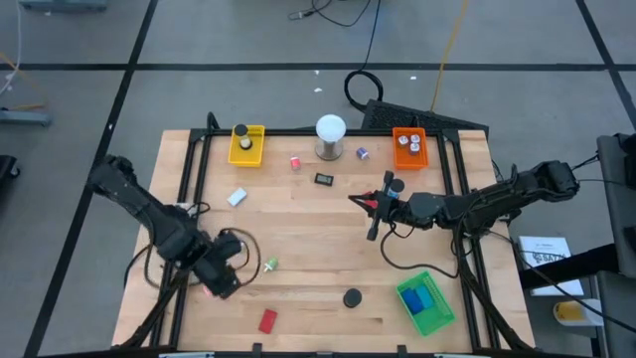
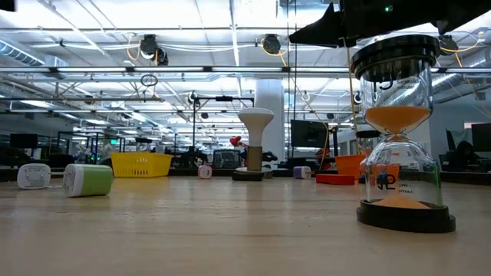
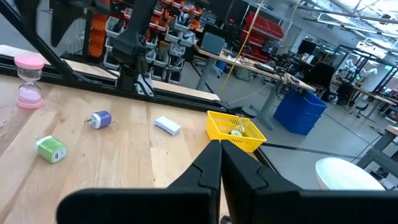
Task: Pick & Place Office items
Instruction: Put the pink hour glass into the yellow bin
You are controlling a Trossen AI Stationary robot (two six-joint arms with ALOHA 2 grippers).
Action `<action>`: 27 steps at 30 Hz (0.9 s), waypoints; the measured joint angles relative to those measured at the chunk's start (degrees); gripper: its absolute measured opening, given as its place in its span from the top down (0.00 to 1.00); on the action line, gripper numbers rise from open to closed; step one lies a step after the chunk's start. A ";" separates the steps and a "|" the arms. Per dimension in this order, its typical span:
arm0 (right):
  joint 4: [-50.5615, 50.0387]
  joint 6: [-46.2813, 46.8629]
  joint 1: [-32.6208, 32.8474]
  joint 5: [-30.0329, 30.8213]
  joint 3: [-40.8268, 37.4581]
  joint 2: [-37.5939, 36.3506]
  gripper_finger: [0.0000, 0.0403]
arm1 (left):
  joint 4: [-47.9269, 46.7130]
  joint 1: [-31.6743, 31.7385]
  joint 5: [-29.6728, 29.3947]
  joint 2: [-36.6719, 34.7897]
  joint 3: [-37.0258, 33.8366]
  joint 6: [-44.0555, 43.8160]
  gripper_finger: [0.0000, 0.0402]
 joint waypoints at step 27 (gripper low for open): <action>-0.55 4.29 0.09 -0.18 0.00 0.00 0.99 | 5.06 -16.49 -3.50 1.59 -9.70 -33.96 0.03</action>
